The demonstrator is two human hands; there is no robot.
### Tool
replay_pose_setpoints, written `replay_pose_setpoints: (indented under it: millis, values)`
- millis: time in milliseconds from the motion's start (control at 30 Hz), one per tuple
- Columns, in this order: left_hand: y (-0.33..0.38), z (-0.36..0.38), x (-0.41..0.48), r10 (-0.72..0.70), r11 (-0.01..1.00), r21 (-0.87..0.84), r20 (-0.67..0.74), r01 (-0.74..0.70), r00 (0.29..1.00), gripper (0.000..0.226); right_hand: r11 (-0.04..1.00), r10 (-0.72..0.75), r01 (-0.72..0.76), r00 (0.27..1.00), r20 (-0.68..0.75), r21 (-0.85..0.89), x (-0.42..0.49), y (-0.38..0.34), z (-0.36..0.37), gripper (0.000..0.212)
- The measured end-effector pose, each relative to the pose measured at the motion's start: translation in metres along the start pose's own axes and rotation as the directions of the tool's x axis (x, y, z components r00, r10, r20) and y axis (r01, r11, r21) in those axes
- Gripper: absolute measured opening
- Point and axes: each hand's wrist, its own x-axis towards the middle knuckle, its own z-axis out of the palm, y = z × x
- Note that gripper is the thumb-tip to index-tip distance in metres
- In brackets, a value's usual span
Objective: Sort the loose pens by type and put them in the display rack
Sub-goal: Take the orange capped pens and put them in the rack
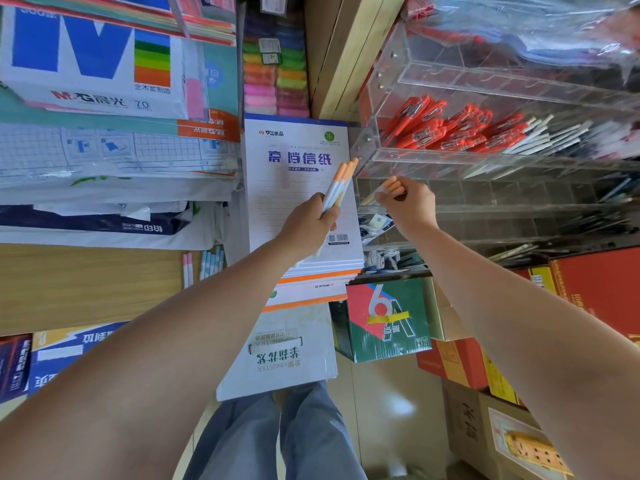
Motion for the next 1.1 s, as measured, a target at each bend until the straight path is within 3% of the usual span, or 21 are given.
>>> replay_pose_setpoints:
  millis: [67, 167, 300, 367, 467, 567, 733, 933, 1100]
  values:
    - [0.001, 0.000, -0.001, -0.022, 0.997, -0.073, 0.022, 0.024, 1.000, 0.030, 0.999, -0.048, 0.048, 0.998, 0.031, 0.003, -0.004, -0.001, -0.003, 0.015]
    - [0.004, -0.002, -0.003, -0.029, 0.992, -0.120, 0.027, 0.032, 0.999, 0.029, 0.991, -0.054, 0.052, 0.999, 0.009, 0.125, -0.010, 0.001, -0.007, 0.033]
    - [0.015, -0.002, -0.008, -0.026, 0.990, -0.135, 0.084, 0.037, 0.996, 0.028, 0.961, -0.024, 0.025, 1.000, -0.008, 0.274, -0.025, -0.004, -0.016, 0.009]
    - [0.022, 0.000, -0.011, -0.023, 0.984, -0.169, 0.154, 0.049, 0.988, 0.024, 0.924, -0.037, 0.001, 0.995, 0.088, 0.382, -0.033, -0.013, -0.021, 0.016]
    - [0.033, 0.007, -0.016, -0.009, 0.972, -0.224, 0.265, 0.071, 0.964, 0.020, 0.807, -0.040, -0.179, 0.934, 0.355, 0.562, -0.043, -0.025, -0.021, 0.029]
    - [0.038, 0.013, -0.019, -0.034, 0.963, -0.238, 0.342, 0.122, 0.939, 0.029, 0.702, -0.022, -0.311, 0.890, 0.456, 0.641, -0.048, -0.029, -0.022, 0.022]
    - [0.043, 0.016, -0.024, -0.049, 0.947, -0.260, 0.465, 0.189, 0.884, 0.030, 0.625, -0.017, -0.386, 0.862, 0.506, 0.678, -0.053, -0.021, -0.029, 0.015]
    - [0.041, 0.019, -0.022, -0.103, 0.947, -0.219, 0.489, 0.236, 0.866, 0.037, 0.635, -0.007, -0.399, 0.854, 0.521, 0.661, -0.050, -0.007, -0.030, 0.021]
    - [0.045, 0.024, -0.018, -0.089, 0.935, -0.265, 0.462, 0.234, 0.882, 0.041, 0.679, 0.044, -0.365, 0.886, 0.461, 0.637, -0.048, -0.012, -0.036, 0.023]
